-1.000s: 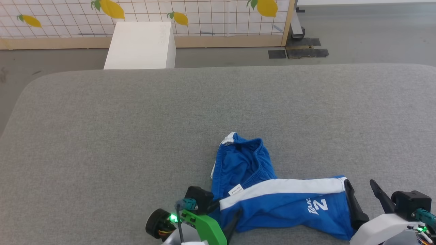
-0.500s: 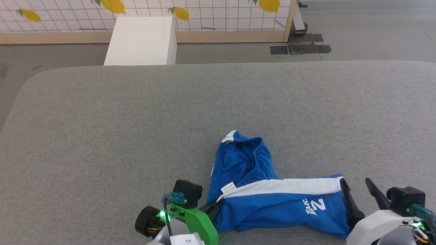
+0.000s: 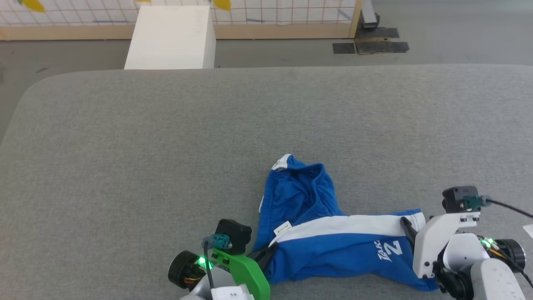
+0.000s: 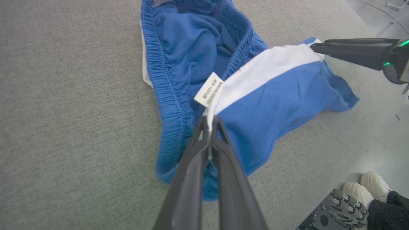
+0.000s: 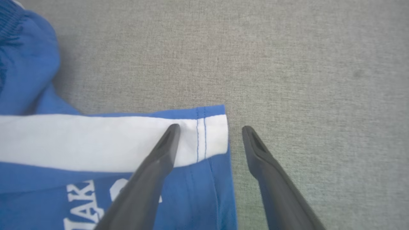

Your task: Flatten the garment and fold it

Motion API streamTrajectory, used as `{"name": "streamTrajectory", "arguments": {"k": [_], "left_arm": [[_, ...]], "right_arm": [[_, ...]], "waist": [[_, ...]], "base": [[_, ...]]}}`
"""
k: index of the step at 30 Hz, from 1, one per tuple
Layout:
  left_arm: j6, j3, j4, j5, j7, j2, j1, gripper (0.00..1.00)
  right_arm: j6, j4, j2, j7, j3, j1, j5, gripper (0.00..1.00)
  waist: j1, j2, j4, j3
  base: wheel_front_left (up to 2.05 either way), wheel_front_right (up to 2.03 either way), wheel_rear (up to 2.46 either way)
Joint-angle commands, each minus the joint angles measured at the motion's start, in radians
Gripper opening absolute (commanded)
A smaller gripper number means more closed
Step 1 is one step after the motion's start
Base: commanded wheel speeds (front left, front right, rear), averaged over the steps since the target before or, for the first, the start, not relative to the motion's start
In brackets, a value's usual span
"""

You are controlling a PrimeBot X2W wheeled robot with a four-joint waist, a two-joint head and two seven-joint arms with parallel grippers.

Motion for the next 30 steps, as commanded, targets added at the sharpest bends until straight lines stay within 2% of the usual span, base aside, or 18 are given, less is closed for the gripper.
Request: {"name": "streamTrajectory", "arguments": {"k": [1, 2, 3, 4, 5, 6, 7, 14, 20, 25, 30], "left_arm": [[-0.001, -0.001, -0.002, -0.002, -0.001, 0.003, -0.013, 0.00], [-0.001, -0.003, -0.001, -0.003, -0.002, 0.001, -0.014, 0.00], [-0.001, -0.003, 0.000, -0.004, -0.003, 0.001, -0.015, 0.00], [-0.001, -0.004, 0.002, -0.005, -0.005, 0.000, -0.015, 0.00], [0.000, -0.004, 0.003, -0.005, -0.006, 0.000, -0.016, 0.00], [0.000, -0.005, 0.004, -0.006, -0.007, -0.001, -0.016, 0.00], [0.001, -0.005, 0.004, -0.007, -0.009, -0.001, -0.016, 0.00], [0.011, 0.003, 0.000, -0.012, -0.018, 0.007, -0.010, 0.00], [0.006, 0.036, -0.051, -0.009, -0.070, 0.024, -0.056, 0.00], [-0.030, 0.067, -0.095, -0.019, -0.057, 0.085, -0.208, 0.00], [-0.052, 0.085, -0.074, -0.065, -0.013, 0.160, -0.433, 0.00]], "right_arm": [[0.005, 0.005, 0.000, 0.016, -0.002, -0.022, -0.001, 1.00], [0.005, 0.009, 0.000, 0.031, -0.002, -0.028, 0.002, 0.93], [0.005, 0.011, 0.000, 0.042, -0.001, -0.030, 0.004, 0.54], [0.005, 0.011, 0.000, 0.053, 0.000, -0.030, 0.006, 0.45], [0.005, 0.008, 0.000, 0.058, 0.001, -0.029, 0.008, 0.29], [0.005, 0.002, 0.000, 0.063, 0.003, -0.026, 0.009, 0.07], [0.005, -0.005, 0.000, 0.066, 0.007, -0.022, 0.012, 0.00], [0.005, -0.083, 0.000, 0.059, 0.020, 0.014, 0.017, 0.00], [0.005, -0.200, 0.000, 0.076, 0.049, -0.001, 0.037, 0.00], [0.005, -0.271, 0.000, 0.113, 0.092, -0.140, 0.002, 0.00], [0.005, -0.238, -0.046, 0.140, 0.166, -0.351, 0.005, 0.00]], "waist": [[0.0000, 0.0000, 0.013, 0.007], [0.0000, 0.0000, 0.017, 0.008], [0.0000, 0.0000, 0.019, 0.009], [0.0000, 0.0000, 0.022, 0.009], [0.0000, 0.0000, 0.024, 0.010], [0.0000, 0.0000, 0.026, 0.010], [0.0000, 0.0000, 0.026, 0.009], [0.0000, 0.0000, 0.009, 0.001], [0.0000, 0.0000, -0.010, 0.000], [0.0000, 0.0000, -0.022, 0.016], [0.0000, 0.0000, -0.035, 0.057]], "base": [[0.00, 0.00, 0.00], [0.00, 0.00, 0.00], [0.00, 0.00, 0.00], [0.00, 0.00, 0.00], [0.00, 0.00, 0.00], [0.00, 0.00, 0.00], [0.00, 0.00, 0.00], [0.00, 0.00, 0.00], [0.00, 0.00, 0.00], [0.00, 0.00, 0.00], [0.00, 0.00, 0.00]]}}
